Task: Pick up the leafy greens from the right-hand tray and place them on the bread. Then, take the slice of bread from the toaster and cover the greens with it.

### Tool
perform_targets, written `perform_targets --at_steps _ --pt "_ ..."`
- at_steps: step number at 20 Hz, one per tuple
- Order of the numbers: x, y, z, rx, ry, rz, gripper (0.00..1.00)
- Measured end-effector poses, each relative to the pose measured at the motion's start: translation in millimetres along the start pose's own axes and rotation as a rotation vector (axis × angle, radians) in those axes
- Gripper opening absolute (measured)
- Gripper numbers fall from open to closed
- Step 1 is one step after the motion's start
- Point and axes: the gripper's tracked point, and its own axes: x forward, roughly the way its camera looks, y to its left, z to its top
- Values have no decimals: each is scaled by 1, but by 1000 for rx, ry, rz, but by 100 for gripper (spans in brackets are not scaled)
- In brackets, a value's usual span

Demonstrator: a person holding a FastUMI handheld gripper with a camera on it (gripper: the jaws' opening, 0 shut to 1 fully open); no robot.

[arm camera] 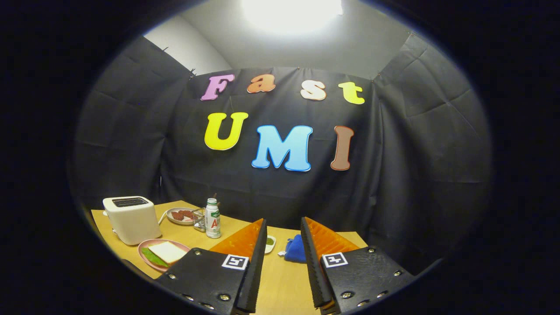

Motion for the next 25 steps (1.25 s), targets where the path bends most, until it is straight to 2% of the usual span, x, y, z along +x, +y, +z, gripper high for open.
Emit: perform_targets --at_steps 6,12,16,21,25 --pt "-17 -104 -20 74 -36 -23 47" --pt "-29 -196 -63 50 -89 -41 47" --pt "-29 -233 -98 66 -134 -22 47" --pt "-25 -277 -134 124 -206 -50 47" --pt "-22 -293 -172 200 -141 -67 47"
